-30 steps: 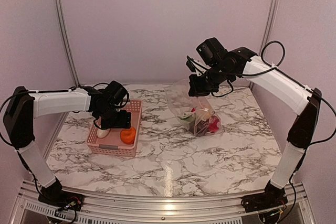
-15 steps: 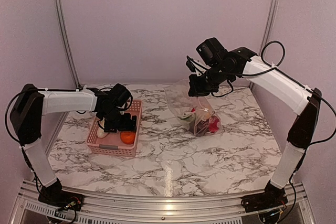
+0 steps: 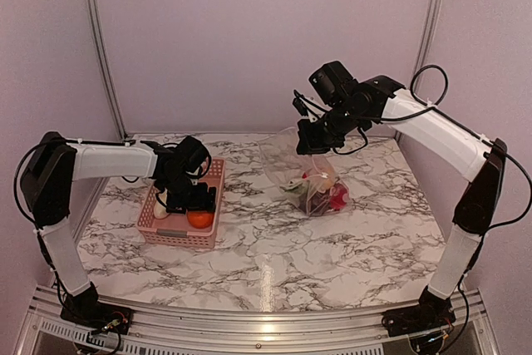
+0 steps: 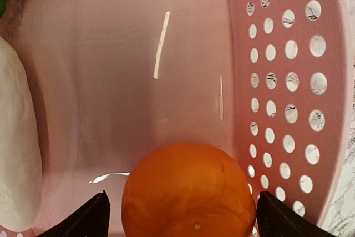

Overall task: Place the food in the zip-top bag and seal the zipper
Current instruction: Pick up the fake fruit from the bin, then place the fake fruit in the zipper food storage bag, then adjust the zipper food storage bag at the center of the board, then pick up the fake vegetable from the bin.

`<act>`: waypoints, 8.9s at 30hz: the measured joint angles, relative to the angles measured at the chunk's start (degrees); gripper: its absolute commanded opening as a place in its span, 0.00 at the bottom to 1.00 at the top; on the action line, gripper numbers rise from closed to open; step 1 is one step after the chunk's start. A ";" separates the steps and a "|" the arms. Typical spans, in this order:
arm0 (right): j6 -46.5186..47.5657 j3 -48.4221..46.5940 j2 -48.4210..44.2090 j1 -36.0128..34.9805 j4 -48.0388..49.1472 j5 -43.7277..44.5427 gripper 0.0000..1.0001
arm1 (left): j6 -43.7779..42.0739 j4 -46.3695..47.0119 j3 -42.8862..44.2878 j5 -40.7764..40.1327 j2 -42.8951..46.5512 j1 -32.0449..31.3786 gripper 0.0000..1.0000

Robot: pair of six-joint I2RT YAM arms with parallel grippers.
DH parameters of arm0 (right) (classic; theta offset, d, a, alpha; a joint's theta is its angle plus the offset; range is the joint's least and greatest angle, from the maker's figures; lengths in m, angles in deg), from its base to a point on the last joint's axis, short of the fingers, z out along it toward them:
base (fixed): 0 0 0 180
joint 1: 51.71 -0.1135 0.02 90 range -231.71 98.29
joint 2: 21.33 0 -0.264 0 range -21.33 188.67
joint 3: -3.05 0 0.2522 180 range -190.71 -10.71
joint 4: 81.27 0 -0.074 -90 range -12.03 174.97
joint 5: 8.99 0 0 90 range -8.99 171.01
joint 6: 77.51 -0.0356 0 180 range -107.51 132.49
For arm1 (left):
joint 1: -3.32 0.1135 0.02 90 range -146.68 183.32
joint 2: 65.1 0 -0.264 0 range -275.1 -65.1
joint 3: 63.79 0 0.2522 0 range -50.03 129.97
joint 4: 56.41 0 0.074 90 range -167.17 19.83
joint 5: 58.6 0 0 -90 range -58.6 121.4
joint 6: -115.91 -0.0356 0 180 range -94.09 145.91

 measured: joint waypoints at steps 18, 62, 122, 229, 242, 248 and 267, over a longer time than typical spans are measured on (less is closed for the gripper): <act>0.85 -0.79 0.74 -0.02 0.07 -0.98 0.00 | 1.36 -0.52 0.00 0.35 0.50 0.28 0.78; -2.32 0.02 0.83 -0.48 3.74 -4.17 0.00 | 5.53 29.55 10.93 18.01 8.41 -8.07 0.57; -7.43 0.02 -0.98 1.25 6.93 -7.61 0.00 | 14.03 11.26 36.89 7.21 -6.12 -9.40 0.99; -5.20 3.37 0.22 -0.85 12.98 -5.22 0.00 | -7.48 -2.84 4.09 -20.17 21.27 -0.04 0.97; -5.27 3.76 0.17 -0.87 13.62 -5.42 0.00 | -7.54 -7.63 1.68 -17.49 13.29 3.67 0.88; -5.49 5.79 -0.48 -0.87 14.58 -5.42 0.00 | -8.48 -8.41 0.07 -16.55 11.32 5.07 0.81; -6.40 8.92 -3.13 -0.87 15.65 -5.49 0.00 | -10.67 -7.85 -1.64 -17.97 3.87 5.53 0.73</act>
